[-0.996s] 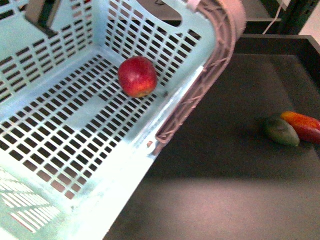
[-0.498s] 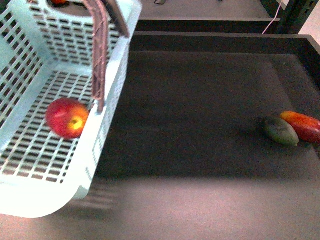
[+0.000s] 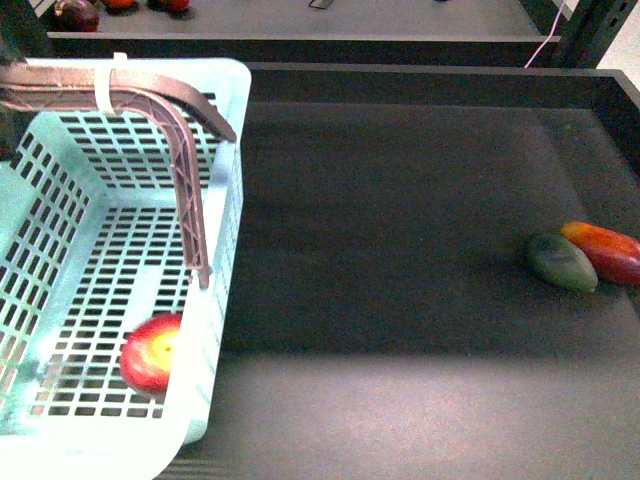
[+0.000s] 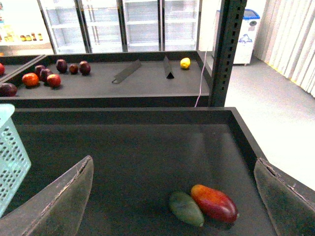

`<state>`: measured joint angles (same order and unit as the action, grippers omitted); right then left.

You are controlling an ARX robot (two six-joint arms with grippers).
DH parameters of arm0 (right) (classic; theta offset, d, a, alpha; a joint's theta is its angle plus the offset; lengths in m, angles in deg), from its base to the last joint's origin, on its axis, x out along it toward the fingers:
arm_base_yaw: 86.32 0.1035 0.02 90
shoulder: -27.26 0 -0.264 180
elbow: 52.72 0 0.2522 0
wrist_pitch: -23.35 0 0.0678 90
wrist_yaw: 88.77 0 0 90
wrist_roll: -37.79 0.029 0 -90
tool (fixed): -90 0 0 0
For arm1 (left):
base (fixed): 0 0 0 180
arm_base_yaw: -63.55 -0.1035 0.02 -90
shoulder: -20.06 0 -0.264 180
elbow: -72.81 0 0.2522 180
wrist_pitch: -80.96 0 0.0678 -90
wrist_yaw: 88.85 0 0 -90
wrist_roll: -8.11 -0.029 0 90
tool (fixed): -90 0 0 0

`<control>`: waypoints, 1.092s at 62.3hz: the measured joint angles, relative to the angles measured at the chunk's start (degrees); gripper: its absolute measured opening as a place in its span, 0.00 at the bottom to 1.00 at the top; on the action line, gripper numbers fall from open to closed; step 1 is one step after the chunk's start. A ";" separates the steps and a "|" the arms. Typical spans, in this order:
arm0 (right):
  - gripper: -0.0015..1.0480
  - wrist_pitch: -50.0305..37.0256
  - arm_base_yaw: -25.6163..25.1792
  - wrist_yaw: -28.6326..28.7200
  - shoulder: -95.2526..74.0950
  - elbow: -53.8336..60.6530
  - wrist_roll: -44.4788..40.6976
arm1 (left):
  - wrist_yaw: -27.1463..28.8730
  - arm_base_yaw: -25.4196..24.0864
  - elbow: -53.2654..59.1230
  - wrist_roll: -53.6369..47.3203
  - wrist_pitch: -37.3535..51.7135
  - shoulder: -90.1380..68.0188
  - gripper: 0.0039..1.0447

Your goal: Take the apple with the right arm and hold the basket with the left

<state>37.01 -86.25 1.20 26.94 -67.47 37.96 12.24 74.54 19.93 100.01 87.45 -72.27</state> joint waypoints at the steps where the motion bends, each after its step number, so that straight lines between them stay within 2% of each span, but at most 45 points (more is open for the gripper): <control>1: 0.92 0.00 0.00 0.00 0.00 0.00 0.00 | -0.24 -0.07 0.09 0.09 0.00 -0.22 0.14; 16: 0.92 0.00 0.00 0.00 0.00 0.00 0.00 | -3.45 -1.18 2.36 -3.72 -0.15 -2.47 0.14; 32: 0.92 0.00 0.00 0.00 0.00 0.00 0.00 | -3.93 -1.70 3.52 -3.91 1.14 -2.36 0.15; 52: 0.92 0.02 0.00 0.00 0.00 0.00 0.00 | -0.33 -1.66 6.38 -4.02 -3.04 3.28 0.65; 53: 0.92 0.00 0.00 0.00 0.00 0.00 0.00 | -0.07 -1.62 6.54 -4.02 -3.78 4.76 0.70; 62: 0.92 0.02 0.00 0.00 0.00 0.00 0.00 | 3.19 -0.98 7.19 -5.09 -10.23 15.06 0.95; 68: 0.92 0.02 0.00 0.00 0.00 0.00 0.00 | 7.15 1.14 9.01 -5.33 -16.83 26.23 0.94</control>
<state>37.03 -86.25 1.20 26.94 -67.47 37.96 19.39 75.67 28.94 94.68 70.62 -46.04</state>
